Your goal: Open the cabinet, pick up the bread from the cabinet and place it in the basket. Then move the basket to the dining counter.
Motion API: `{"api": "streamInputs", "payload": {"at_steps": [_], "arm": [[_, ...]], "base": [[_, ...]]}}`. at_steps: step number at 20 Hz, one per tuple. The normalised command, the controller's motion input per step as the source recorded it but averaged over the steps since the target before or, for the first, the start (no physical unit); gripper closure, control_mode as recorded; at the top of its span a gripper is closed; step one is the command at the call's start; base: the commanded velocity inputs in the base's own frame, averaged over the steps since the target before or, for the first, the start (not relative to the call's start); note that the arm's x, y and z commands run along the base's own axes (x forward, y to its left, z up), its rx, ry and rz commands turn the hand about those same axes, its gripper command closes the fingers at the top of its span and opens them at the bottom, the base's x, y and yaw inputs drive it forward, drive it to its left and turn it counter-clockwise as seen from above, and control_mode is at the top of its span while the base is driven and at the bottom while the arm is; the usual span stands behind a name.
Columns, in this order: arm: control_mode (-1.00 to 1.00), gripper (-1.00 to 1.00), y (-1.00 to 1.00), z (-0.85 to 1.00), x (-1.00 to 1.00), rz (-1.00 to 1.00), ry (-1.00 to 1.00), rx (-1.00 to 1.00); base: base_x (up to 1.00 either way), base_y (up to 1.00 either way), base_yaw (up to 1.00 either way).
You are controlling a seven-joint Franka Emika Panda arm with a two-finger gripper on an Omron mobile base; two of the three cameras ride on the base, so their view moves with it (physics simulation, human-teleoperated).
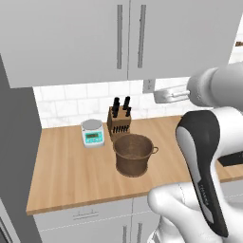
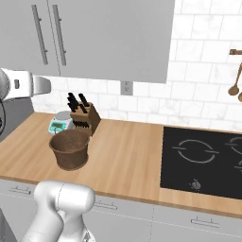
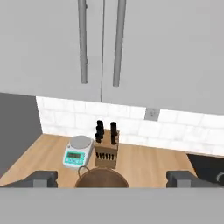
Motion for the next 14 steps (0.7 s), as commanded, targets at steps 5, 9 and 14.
{"api": "streamInputs", "payload": {"at_steps": [5, 9, 14], "arm": [[-1.0, -1.0, 0.05, 0.65, 0.0, 0.0, -0.48, 0.05], [-1.0, -1.0, 0.0, 0.43, 0.05, 0.0, -0.48, 0.04], [-1.0, -1.0, 0.0, 0.06, 0.38, 0.0, -0.17, 0.02]], "base": [[0.0, 0.0, 0.0], [0.0, 0.0, 0.0], [0.0, 0.0, 0.0]]}}
